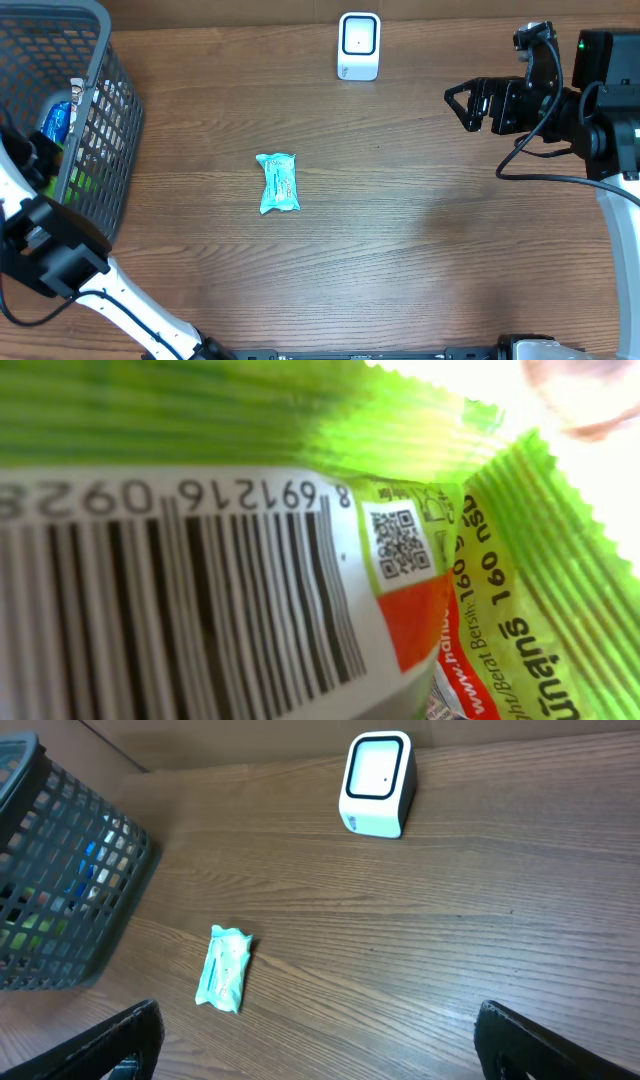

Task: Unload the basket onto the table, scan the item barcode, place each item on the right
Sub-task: 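Reach the left gripper into the basket and grasp the green snack bag, then place the green snack bag beside the tissue packet on the table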

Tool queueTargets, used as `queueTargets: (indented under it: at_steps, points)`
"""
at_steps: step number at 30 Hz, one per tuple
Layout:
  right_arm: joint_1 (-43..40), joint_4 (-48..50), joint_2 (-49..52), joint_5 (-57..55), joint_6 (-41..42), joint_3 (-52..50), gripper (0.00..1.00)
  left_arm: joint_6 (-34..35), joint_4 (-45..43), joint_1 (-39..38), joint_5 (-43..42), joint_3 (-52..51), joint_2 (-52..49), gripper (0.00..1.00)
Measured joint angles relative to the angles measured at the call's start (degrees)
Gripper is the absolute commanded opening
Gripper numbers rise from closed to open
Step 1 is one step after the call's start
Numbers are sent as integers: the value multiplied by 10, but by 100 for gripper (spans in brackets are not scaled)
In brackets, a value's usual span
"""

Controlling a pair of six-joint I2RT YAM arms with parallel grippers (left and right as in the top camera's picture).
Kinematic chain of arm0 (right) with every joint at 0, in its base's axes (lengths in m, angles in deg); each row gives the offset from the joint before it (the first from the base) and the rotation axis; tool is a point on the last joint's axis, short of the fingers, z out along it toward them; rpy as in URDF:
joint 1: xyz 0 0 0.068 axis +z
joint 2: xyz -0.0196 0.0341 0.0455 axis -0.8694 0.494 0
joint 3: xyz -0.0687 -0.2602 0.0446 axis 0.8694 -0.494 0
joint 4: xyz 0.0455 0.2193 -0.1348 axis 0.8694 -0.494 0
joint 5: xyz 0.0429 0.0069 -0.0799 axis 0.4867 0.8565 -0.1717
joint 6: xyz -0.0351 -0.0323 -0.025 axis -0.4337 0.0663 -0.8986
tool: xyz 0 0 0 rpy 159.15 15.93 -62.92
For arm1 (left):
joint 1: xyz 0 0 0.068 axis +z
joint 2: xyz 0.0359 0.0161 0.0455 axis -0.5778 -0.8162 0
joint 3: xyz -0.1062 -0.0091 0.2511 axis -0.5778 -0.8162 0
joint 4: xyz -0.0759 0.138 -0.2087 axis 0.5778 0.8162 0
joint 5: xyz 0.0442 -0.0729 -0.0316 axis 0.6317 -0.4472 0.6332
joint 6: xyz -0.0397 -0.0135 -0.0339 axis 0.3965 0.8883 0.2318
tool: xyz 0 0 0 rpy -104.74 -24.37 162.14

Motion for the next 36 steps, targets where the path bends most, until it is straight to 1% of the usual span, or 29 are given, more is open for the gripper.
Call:
queueTargets:
  at_steps: [2, 4, 5, 7, 9, 12, 15, 17, 18, 20, 23, 25, 27, 29, 32, 34, 35, 36]
  points:
    - [0, 0, 0, 0, 0, 0, 100, 0, 28, 0, -2, 58, 21, 4]
    - [0, 0, 0, 0, 0, 0, 100, 0, 42, 0, -4, 111, 74, 4]
    - [0, -1, 0, 0, 0, 0, 100, 0, 44, 0, -4, 128, 102, 4]
    - [0, 0, 0, 0, 0, 0, 100, 0, 47, 0, -6, 156, 194, 4]
    - [0, 0, 0, 0, 0, 0, 100, 0, 52, 0, -13, 167, 265, 4]
    - [0, 0, 0, 0, 0, 0, 100, 0, 68, -8, -36, 176, 341, 4]
    - [0, 0, 0, 0, 0, 0, 100, -13, 78, -48, -72, 176, 376, 4]
    - [0, 0, 0, 0, 0, 0, 100, -25, 77, -101, -97, 161, 380, 4]
    - [0, 0, 0, 0, 0, 0, 100, -30, 77, -139, -110, 143, 374, 4]
    - [0, 0, 0, 0, 0, 0, 100, -35, 75, -189, -117, 107, 360, 4]
    - [0, -1, 0, 0, 0, 0, 100, -35, 70, -281, -76, -6, 329, 5]
    - [0, -1, 0, 0, 0, 0, 100, -26, 57, -318, -45, -69, 308, 4]
    - [0, 0, 0, 0, 0, 0, 100, -19, -5, -357, -21, -170, 293, 4]
    - [0, 0, 0, 0, 0, 0, 100, -13, -42, -380, -14, -234, 269, 4]
    - [0, -5, 0, 0, 0, 0, 100, -4, -158, -420, -15, -360, 235, 4]
    - [0, -10, 0, 0, 0, 0, 100, 5, -189, -436, -18, -415, 208, 4]
    - [0, -12, 0, 0, 0, 0, 100, 7, -199, -444, -21, -438, 194, 5]
    - [0, -14, 0, 0, 0, 0, 100, 9, -206, -452, -22, -459, 180, 12]
